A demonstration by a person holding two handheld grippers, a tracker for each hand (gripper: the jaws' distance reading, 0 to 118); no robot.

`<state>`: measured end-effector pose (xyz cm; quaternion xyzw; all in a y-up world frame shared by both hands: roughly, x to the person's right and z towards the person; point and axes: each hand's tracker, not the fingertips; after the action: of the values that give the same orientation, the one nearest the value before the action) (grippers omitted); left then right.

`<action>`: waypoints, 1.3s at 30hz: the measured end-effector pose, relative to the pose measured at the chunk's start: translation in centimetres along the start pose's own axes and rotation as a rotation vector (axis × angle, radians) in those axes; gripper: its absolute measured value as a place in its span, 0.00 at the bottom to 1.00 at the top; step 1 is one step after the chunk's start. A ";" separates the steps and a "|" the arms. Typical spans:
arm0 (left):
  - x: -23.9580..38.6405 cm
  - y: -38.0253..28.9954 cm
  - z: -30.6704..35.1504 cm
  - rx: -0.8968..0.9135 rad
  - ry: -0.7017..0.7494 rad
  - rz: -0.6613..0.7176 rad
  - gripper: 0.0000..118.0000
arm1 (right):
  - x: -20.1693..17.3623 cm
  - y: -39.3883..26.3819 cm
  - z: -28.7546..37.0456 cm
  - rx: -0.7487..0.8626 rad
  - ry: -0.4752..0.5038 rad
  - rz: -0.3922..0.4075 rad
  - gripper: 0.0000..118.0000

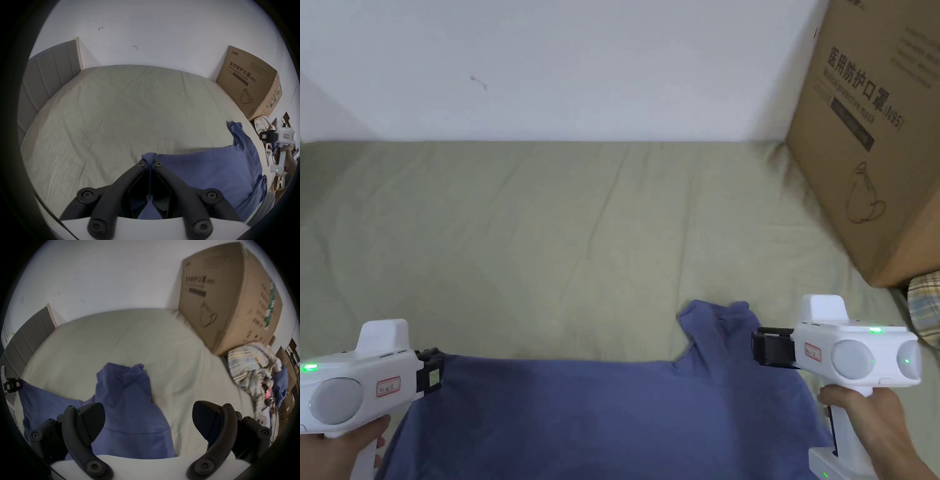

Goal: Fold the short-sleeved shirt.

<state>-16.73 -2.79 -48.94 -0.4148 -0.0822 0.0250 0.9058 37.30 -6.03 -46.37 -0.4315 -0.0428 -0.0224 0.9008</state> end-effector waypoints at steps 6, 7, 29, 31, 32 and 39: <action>-0.1 0.2 0.3 0.002 -0.006 -0.007 0.00 | -1.0 -1.6 -4.7 -0.185 -0.022 -0.017 0.68; -0.2 0.2 0.3 0.001 -0.004 -0.007 0.00 | -1.1 -2.0 -4.9 -0.197 -0.017 -0.007 0.58; -2.3 -6.8 8.9 -0.001 0.060 0.064 0.00 | -1.0 -9.5 20.6 0.180 0.180 0.024 0.01; -2.4 -8.5 10.4 0.000 0.055 0.065 0.00 | -1.2 -11.8 22.4 0.180 0.192 0.016 0.01; -1.8 -9.3 11.7 -0.004 0.052 0.064 0.00 | -1.4 -13.2 23.2 0.177 0.193 0.011 0.01; -3.2 -15.9 12.9 -0.090 0.068 0.078 0.00 | -1.4 -21.4 22.8 0.086 0.187 -0.033 0.01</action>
<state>-22.46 -3.90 -29.08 -0.4585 -0.0363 0.0427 0.8869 32.94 -1.64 -15.64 -0.3877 0.0336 -0.0755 0.9181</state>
